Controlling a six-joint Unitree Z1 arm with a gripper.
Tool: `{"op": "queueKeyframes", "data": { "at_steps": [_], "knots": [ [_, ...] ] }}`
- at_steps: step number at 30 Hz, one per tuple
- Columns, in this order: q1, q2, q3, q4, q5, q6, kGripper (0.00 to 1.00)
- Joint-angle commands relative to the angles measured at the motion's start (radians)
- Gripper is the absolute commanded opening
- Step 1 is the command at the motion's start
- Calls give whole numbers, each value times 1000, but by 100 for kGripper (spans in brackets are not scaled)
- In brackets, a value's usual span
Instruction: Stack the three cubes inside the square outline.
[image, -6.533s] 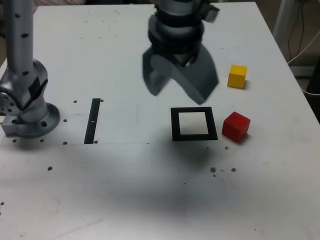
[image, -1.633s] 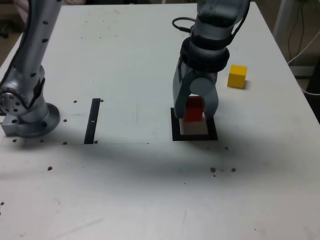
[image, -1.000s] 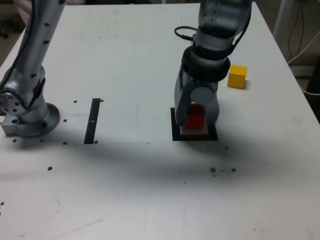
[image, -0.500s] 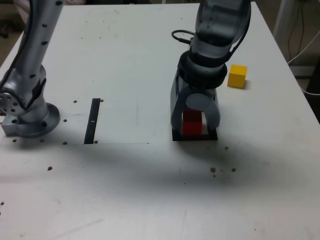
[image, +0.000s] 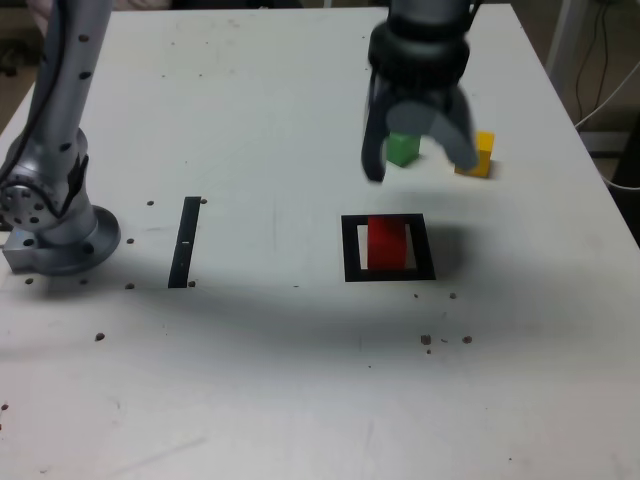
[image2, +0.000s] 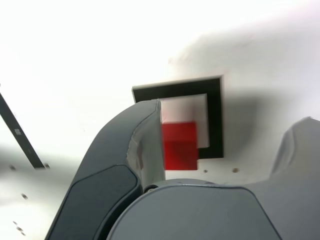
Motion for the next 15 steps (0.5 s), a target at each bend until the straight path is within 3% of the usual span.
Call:
{"op": "queueKeyframes", "data": {
  "at_steps": [1,6,15],
  "knots": [
    [31,-6,-44,33,23,59,99],
    [84,12,-154,94,63,180,99],
    [137,140,-356,149,78,331,100]
  ]
}}
